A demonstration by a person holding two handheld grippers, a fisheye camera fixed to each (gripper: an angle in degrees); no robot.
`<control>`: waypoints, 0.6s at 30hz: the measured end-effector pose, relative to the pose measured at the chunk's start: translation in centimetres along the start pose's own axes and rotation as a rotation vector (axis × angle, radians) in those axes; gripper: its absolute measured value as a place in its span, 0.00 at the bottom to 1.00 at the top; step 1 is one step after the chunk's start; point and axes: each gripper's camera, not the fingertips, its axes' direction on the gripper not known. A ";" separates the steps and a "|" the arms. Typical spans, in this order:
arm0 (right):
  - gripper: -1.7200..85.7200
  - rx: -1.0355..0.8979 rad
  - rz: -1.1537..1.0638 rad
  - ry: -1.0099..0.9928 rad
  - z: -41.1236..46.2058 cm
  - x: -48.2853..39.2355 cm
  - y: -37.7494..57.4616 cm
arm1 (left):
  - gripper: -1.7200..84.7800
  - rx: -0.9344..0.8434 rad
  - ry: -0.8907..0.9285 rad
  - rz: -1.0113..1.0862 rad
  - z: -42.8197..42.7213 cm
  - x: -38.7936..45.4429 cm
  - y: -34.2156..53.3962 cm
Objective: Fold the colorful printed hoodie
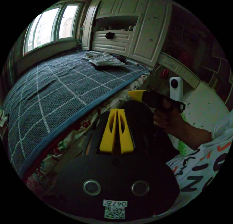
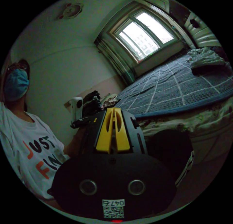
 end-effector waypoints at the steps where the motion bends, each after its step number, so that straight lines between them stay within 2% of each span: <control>1: 0.01 0.007 -0.009 -0.004 -1.1 0.3 -0.1 | 0.02 0.017 0.020 -0.009 0.8 0.1 -0.6; 6: 0.02 0.058 -0.023 -0.041 -5.6 2.3 -0.5 | 0.04 0.066 0.067 -0.021 4.4 1.2 -3.4; 11: 0.03 0.176 -0.038 -0.098 -10.5 4.8 -1.4 | 0.08 0.031 0.045 0.084 9.8 4.7 -8.9; 18: 0.02 0.370 -0.061 -0.006 -20.1 9.0 -3.5 | 0.10 0.076 0.045 0.229 17.1 10.8 -17.3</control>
